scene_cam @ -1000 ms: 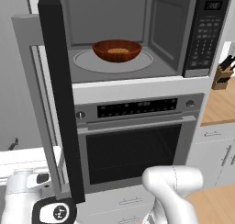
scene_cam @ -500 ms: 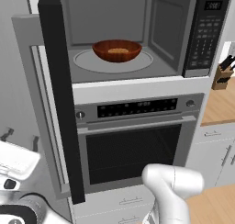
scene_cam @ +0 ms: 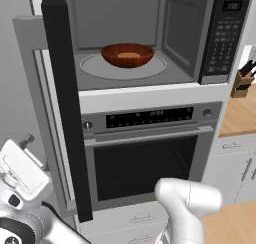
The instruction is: Open the microwave, place the bowl with waffle inside the microwave, then close the microwave door and turn it on.
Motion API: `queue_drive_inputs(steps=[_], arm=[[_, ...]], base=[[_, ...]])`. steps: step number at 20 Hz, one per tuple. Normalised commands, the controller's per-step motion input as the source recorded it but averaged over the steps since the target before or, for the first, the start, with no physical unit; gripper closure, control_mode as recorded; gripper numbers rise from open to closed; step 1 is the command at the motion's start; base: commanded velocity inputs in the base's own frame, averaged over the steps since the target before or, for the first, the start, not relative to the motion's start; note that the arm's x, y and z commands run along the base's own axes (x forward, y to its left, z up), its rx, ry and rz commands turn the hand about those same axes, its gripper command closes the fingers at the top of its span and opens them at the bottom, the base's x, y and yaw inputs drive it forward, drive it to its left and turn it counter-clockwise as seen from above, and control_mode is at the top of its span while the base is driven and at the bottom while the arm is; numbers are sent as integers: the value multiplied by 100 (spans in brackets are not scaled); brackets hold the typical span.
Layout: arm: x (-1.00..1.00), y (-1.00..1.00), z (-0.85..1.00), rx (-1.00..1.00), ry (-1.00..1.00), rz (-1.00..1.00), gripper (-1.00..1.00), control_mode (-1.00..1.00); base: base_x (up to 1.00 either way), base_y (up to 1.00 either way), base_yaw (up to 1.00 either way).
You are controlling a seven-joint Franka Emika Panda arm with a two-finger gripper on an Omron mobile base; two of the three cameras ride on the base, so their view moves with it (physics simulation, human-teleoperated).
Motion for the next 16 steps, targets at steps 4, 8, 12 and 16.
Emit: queue_drive_inputs(steps=[4, 8, 12, 16], arm=[[0, -38, 6, 0, -9, -25, -100, -100], [0, -41, 5, 0, -9, -26, -100, -100], [0, -42, 4, 0, -8, -22, -100, -100], [0, -45, 0, 0, -8, -12, -100, -100]], base=[[0, 0, 0], [0, 0, 0], [0, 0, 0], [0, 0, 0]])
